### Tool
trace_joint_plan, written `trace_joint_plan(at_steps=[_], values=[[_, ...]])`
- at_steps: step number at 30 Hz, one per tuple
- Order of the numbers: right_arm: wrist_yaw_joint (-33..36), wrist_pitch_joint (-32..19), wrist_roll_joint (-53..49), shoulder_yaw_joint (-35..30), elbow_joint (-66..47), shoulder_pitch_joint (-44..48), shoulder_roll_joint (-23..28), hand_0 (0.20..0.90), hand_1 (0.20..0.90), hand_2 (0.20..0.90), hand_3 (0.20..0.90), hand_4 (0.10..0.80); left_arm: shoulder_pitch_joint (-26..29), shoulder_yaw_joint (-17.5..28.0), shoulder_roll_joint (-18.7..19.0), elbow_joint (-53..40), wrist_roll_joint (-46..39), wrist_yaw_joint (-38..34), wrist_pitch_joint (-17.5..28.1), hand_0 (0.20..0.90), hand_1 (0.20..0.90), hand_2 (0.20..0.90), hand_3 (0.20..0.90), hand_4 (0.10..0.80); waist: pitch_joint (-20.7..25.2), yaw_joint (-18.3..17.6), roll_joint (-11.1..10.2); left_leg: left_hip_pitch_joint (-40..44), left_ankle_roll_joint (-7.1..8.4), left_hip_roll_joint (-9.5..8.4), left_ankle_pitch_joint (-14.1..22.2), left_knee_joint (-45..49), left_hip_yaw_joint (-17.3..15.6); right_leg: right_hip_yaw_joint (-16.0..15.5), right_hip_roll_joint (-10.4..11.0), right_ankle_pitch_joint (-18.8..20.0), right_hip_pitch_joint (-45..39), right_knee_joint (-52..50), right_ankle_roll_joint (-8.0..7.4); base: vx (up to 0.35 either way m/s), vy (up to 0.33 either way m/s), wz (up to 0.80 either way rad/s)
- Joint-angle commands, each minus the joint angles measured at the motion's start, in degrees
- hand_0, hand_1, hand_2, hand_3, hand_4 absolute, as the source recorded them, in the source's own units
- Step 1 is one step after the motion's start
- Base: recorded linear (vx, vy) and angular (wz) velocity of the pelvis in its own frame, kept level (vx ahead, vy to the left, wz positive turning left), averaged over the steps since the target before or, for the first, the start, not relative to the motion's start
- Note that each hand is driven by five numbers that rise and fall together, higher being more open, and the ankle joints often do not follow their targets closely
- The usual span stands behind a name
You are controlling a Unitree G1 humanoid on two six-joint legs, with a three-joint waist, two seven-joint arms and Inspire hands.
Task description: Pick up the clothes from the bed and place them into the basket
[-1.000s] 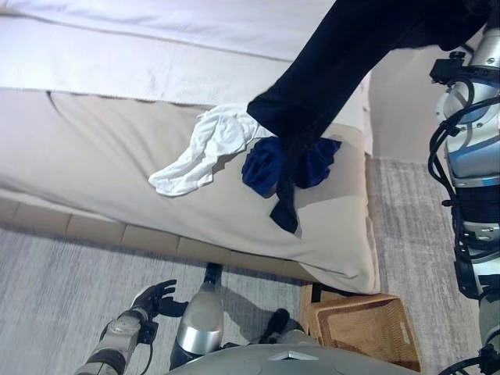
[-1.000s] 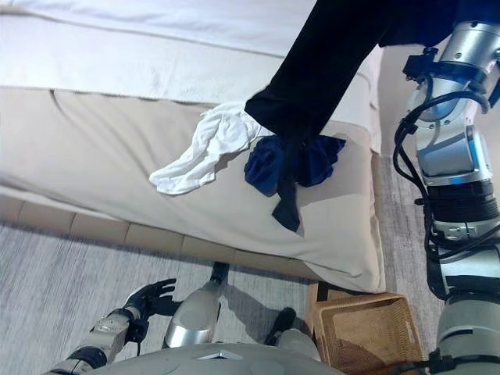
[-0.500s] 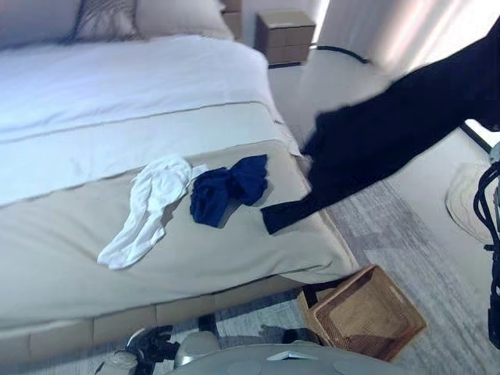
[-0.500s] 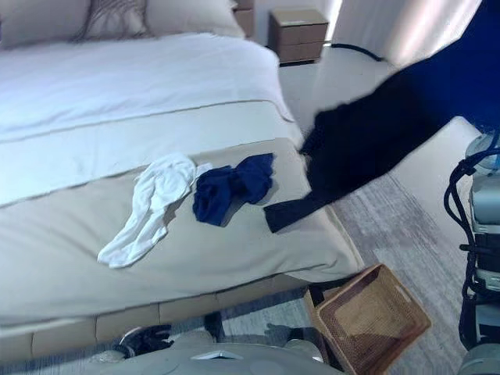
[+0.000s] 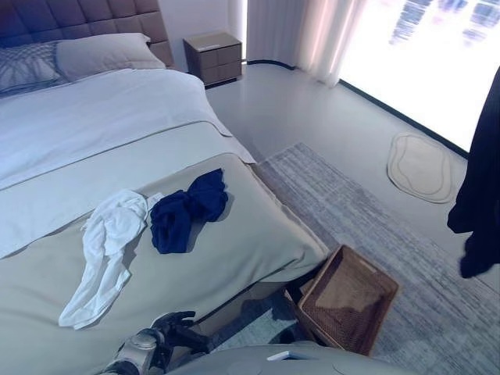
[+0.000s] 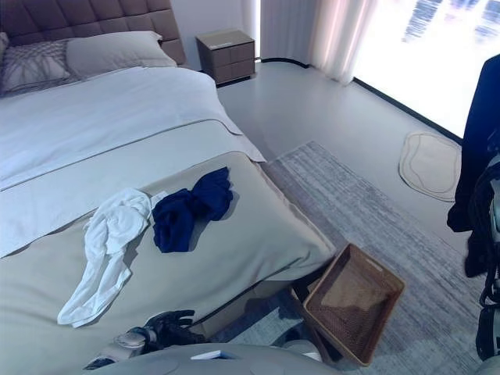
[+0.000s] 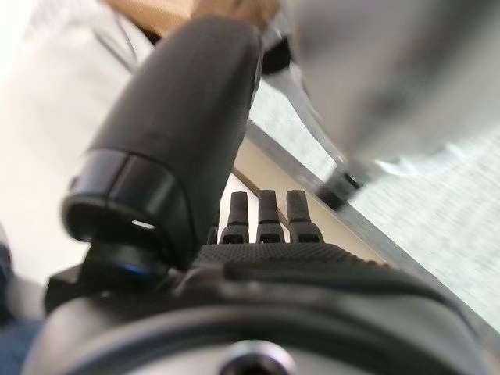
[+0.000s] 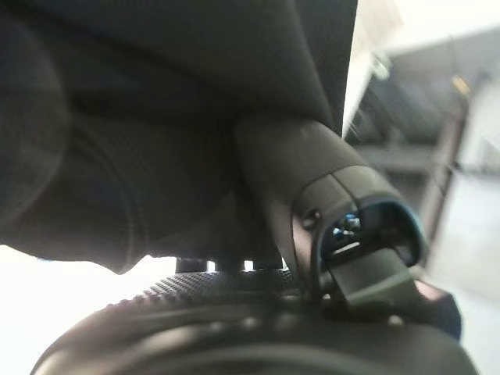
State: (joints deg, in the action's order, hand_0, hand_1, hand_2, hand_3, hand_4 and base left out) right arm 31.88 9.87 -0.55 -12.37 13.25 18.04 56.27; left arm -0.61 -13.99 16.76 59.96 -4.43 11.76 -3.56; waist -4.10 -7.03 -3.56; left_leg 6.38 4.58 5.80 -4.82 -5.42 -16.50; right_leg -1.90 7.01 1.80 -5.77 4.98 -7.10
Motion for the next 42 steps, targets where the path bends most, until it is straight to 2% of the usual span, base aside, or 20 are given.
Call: trace_joint_plan(at_steps=[1, 6, 12, 18, 26, 30, 32, 42], values=[[-4.3, -2.0, 3.7, 0.0, -0.9, 5.1, 3.6, 0.300, 0.300, 0.300, 0.200, 0.100, 1.5, -1.7, 2.6, 3.3, 2.5, 0.7, 2.4, 0.900, 0.900, 0.900, 0.900, 0.800, 1.5, 2.4, -0.1, 4.2, -5.08, -3.98, 9.9, 0.5, -0.3, -6.5, -3.0, -1.5, 0.7, -2.4, 1.58, 0.049, -0.098, -0.18], [-9.3, 2.0, 6.7, 0.8, 1.6, 0.9, -0.2, 0.300, 0.300, 0.300, 0.200, 0.100, 1.1, -0.5, 3.4, 4.5, 4.3, 0.9, 3.3, 0.900, 0.900, 0.900, 0.900, 0.800, 0.8, 1.2, 0.6, 4.3, -4.95, -3.56, 9.7, 0.4, -1.7, -5.5, -3.2, -0.9, 1.5, -2.1, 1.51, 0.037, -0.131, -0.14], [-11.7, 5.9, 9.7, 2.7, 4.3, -2.3, -4.1, 0.300, 0.300, 0.300, 0.200, 0.100, 1.4, 0.1, 4.2, 2.6, 3.7, 1.0, 4.2, 0.900, 0.900, 0.900, 0.900, 0.800, -1.4, -0.1, 2.4, 3.3, -4.90, -3.12, 9.5, 0.8, -2.2, -5.0, -3.2, -1.2, 3.3, -2.9, 1.67, -0.033, -0.121, -0.13], [-15.8, 8.7, 13.3, 4.8, 5.4, -4.5, -7.6, 0.300, 0.300, 0.300, 0.200, 0.100, 2.3, 0.4, 3.4, -1.6, 2.2, 0.9, 5.2, 0.900, 0.900, 0.900, 0.900, 0.800, -4.0, -1.3, 4.6, 1.4, -4.46, -3.05, 8.8, 0.9, -2.1, -4.5, -3.3, -1.5, 5.8, -4.0, 2.24, -0.082, -0.055, -0.06], [-18.6, 8.6, 17.9, 10.5, 11.2, -3.2, -8.9, 0.300, 0.300, 0.300, 0.200, 0.100, 3.9, -0.8, 2.2, -4.5, 1.7, 1.2, 5.9, 0.900, 0.900, 0.900, 0.900, 0.800, -6.8, -1.4, 6.9, -0.4, -3.35, -3.06, 7.7, 1.1, -1.4, -4.9, -3.0, -1.6, 7.3, -4.3, 2.92, -0.063, -0.021, -0.03], [-18.4, 10.8, 19.6, 13.5, 15.2, -0.9, -9.1, 0.300, 0.300, 0.300, 0.200, 0.100, 4.9, -1.8, 1.9, -5.6, 1.0, 1.4, 5.8, 0.900, 0.900, 0.900, 0.900, 0.800, -7.9, -1.0, 8.4, -1.3, -2.71, -3.22, 7.1, 1.1, -0.6, -5.4, -2.8, -1.9, 8.1, -4.6, 3.18, -0.056, 0.004, 0.00], [-18.6, 11.9, 20.5, 15.5, 18.8, 0.9, -8.8, 0.900, 0.900, 0.900, 0.900, 0.800, 5.7, -2.4, 2.0, -5.9, 0.4, 1.6, 5.5, 0.900, 0.900, 0.900, 0.900, 0.800, -8.5, -0.7, 9.0, -1.9, -2.39, -3.26, 6.8, 1.2, -0.2, -5.8, -2.6, -1.9, 8.5, -4.8, 3.29, -0.061, 0.011, 0.01], [-18.7, 13.4, 17.8, 20.4, 24.9, 6.9, -7.0, 0.900, 0.900, 0.900, 0.900, 0.800, 7.2, -3.7, 3.0, -7.2, -2.0, 1.8, 5.6, 0.900, 0.900, 0.900, 0.900, 0.800, -11.3, 0.3, 11.2, -4.5, -1.77, -3.88, 6.0, 1.6, 1.8, -6.3, -2.3, -2.1, 10.8, -5.4, 3.95, -0.052, 0.000, 0.05]])
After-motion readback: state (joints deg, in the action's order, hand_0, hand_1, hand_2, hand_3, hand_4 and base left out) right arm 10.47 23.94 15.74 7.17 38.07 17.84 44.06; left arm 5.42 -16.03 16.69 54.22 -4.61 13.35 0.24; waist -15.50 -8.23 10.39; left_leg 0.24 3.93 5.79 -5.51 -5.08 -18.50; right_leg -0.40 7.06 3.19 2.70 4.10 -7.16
